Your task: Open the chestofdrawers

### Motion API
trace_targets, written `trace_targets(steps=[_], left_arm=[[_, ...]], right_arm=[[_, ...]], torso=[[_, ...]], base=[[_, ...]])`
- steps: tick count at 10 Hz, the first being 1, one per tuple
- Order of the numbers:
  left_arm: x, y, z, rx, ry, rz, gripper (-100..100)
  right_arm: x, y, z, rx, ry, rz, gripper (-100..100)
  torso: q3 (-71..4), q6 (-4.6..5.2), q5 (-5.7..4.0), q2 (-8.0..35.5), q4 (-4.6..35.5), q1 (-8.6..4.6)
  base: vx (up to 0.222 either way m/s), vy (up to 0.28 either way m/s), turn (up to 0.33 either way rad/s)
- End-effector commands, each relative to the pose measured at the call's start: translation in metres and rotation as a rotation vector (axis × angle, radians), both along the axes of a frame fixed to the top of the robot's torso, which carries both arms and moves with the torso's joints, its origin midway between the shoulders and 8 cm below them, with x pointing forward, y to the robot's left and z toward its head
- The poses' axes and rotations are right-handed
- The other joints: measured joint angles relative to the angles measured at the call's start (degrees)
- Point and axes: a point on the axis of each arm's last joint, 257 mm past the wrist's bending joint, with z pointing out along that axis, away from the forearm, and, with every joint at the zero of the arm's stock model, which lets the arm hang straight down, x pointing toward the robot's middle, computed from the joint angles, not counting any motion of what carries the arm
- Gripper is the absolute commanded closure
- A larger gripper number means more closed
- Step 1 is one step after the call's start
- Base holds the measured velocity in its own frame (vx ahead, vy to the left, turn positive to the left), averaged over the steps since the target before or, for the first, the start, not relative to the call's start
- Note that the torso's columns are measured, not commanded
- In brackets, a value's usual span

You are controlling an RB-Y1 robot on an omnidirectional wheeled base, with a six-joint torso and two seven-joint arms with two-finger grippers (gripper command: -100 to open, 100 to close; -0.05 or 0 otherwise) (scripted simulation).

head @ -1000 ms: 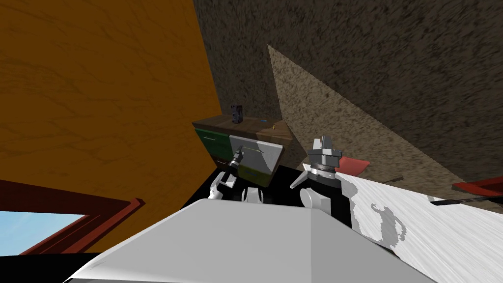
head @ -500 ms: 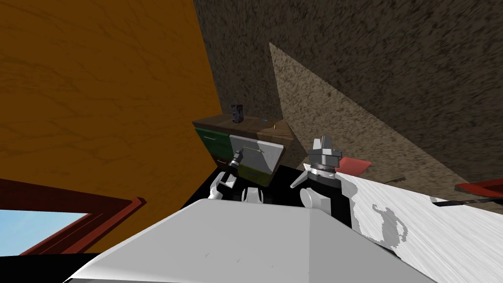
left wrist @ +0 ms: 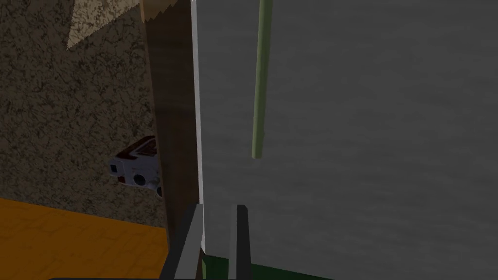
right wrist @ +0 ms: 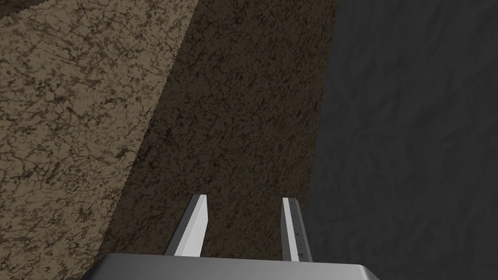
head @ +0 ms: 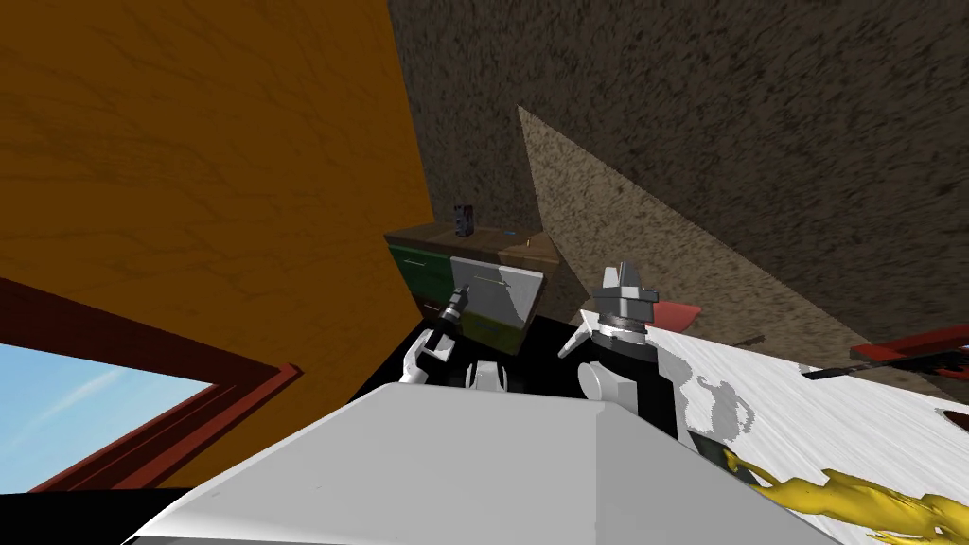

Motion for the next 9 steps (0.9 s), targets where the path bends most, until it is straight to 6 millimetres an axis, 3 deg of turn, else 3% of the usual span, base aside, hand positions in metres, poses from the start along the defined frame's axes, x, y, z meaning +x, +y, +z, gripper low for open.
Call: trace_targets(steps=[1,6,7,8,9], left_arm=[[0.004,0.002,-0.002,0.008,0.011,0.003,-100],[0.008,0.001,0.007,-0.001,0.012,0.007,-100],[0.006,0.001,-0.001,-0.001,0.015,0.006,100],[0.008,0.001,0.002,-0.001,0.017,0.007,100],[0.007,-0.001,0.004,0.004,0.01,0.001,-100]], right_arm=[[0.0,0.0,0.0,0.0,0.0,0.0,0],[0.0,0.0,0.0,0.0,0.0,0.0,0],[0.0,0.0,0.0,0.0,0.0,0.0,0],[0.0,0.0,0.0,0.0,0.0,0.0,0],[0.0,0.0,0.0,0.0,0.0,0.0,0]], torso=[[0.01,-0.01,0.0,0.06,-0.01,0.0],[0.48,0.0,0.05,0.78,0.22,0.17],[0.48,-0.01,0.06,0.82,0.21,0.2],[0.63,-0.01,0.07,1.07,0.27,0.26],[0.53,0.02,0.07,0.84,0.18,0.18]], base=[[0.152,-0.024,-0.017],[0.092,-0.032,-0.011],[-0.069,0.012,0.017],[-0.044,0.01,0.006],[-0.073,-0.069,-0.006]])
